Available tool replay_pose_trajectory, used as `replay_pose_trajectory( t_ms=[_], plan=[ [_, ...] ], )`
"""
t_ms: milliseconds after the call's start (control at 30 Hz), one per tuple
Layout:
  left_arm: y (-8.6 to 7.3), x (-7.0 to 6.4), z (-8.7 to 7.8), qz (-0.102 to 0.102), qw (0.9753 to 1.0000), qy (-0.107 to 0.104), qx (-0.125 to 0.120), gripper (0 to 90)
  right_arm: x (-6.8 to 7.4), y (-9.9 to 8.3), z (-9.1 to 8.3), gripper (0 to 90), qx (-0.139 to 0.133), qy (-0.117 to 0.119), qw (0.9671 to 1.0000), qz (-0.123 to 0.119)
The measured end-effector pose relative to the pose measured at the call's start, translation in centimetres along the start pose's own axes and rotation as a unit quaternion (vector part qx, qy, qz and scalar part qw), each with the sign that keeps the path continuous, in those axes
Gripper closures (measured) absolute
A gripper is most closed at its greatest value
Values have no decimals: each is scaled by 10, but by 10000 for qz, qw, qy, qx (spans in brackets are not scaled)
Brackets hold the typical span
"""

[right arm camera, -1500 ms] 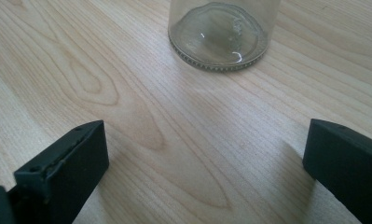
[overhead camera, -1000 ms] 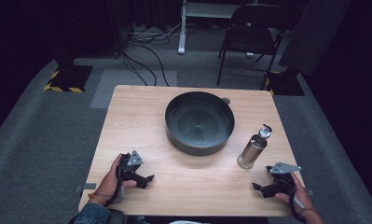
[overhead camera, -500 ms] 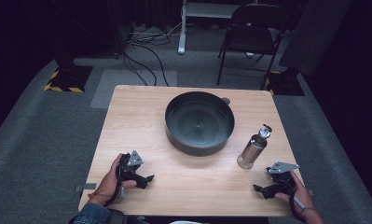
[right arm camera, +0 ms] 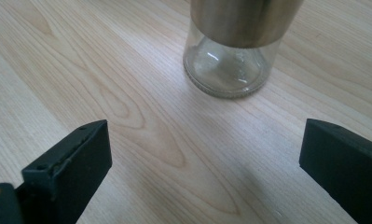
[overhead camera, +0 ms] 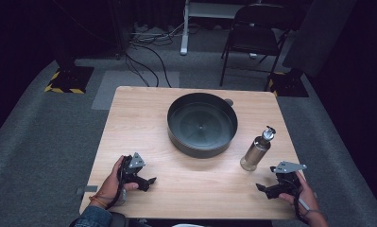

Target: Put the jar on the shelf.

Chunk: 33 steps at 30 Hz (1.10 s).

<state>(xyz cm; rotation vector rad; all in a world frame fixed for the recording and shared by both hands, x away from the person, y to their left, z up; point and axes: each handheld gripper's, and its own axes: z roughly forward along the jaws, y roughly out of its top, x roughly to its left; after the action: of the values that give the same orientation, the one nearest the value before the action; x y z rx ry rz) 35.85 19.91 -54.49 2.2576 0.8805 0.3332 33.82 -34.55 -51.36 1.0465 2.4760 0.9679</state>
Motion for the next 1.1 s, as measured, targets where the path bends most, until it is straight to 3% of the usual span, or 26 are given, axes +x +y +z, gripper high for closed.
replay_pose_trajectory(
  t_ms=[433,767,1100],
  plan=[
    [0,0,0,7,10000,5,-1,2,10,16,-6,22,-235,70,9997,22],
    [0,0,0,0,10000,3,1,2,7,23,-7,22,-208,-256,9994,81],
    [0,0,0,4,10000,2,1,2,6,30,-7,23,-222,-434,9988,53]
  ],
)
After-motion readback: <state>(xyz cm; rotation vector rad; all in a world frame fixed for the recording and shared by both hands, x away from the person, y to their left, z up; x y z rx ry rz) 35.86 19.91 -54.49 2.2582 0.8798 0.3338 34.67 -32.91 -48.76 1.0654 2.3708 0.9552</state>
